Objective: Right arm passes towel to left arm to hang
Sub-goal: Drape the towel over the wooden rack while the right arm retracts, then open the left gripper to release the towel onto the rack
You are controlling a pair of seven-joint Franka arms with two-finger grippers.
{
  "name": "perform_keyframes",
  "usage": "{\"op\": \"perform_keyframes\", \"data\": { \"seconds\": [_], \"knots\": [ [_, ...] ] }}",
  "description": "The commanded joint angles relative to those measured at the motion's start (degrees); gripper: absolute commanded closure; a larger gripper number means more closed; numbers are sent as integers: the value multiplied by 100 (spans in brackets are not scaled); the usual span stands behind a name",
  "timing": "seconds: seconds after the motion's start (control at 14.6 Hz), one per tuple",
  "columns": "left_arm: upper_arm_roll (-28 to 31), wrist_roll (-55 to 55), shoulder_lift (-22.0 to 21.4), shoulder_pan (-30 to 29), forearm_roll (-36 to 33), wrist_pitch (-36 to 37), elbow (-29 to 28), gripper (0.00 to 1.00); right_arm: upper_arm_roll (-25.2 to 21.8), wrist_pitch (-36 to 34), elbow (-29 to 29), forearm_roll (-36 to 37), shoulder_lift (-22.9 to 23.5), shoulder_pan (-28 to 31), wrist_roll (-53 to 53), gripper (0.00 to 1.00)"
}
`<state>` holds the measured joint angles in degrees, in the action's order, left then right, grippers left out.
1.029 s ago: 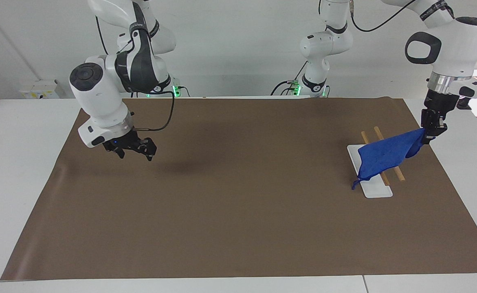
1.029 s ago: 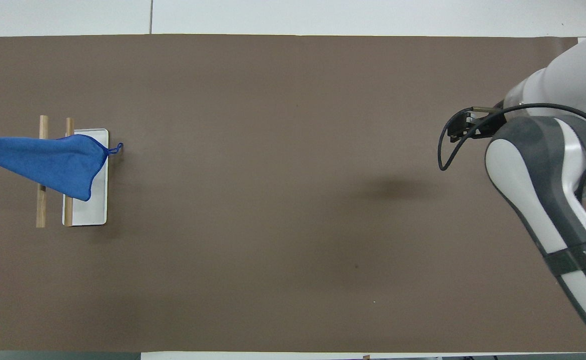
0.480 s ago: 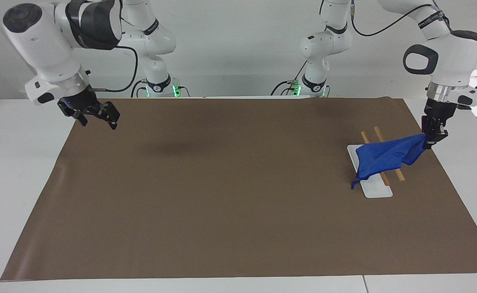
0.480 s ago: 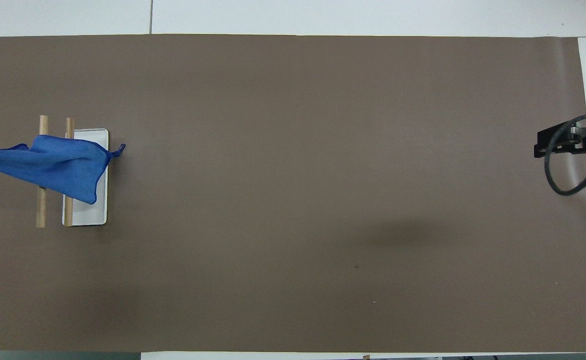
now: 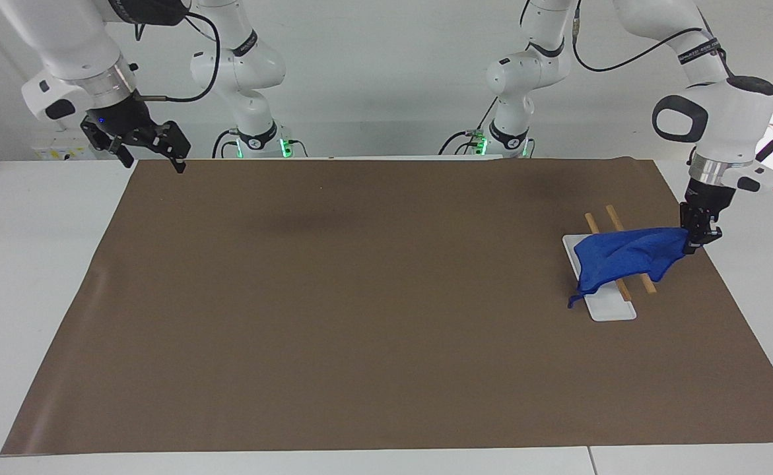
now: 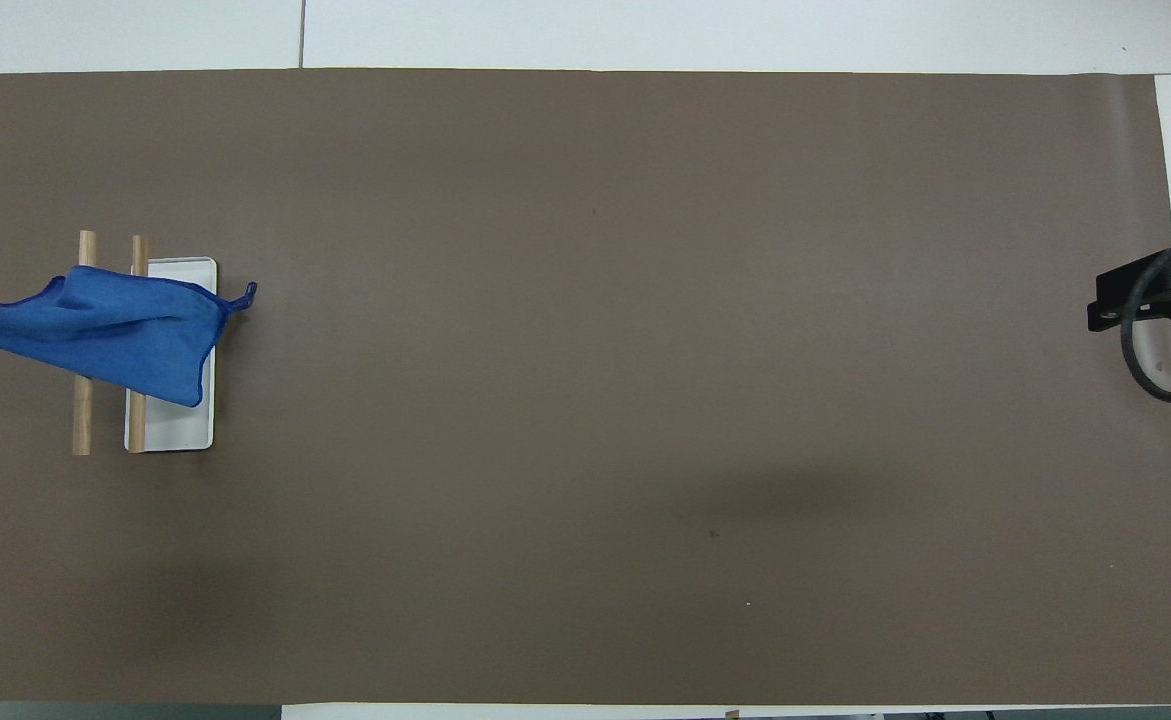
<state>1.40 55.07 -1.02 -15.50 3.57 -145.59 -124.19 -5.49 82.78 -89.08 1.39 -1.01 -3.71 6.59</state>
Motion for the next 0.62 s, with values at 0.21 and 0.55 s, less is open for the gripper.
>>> {"op": "perform_keyframes", "data": {
  "seconds": [0.21,0.55],
  "knots": [
    [-61,-5,23,-295,-94,-233,-184,100,30,274,-101,10,-57,2,-229,0],
    [-53,-110,41,-287,-94,-146,-106,0,39,265,-127,-7,-66,11,-422,0]
  ]
}}
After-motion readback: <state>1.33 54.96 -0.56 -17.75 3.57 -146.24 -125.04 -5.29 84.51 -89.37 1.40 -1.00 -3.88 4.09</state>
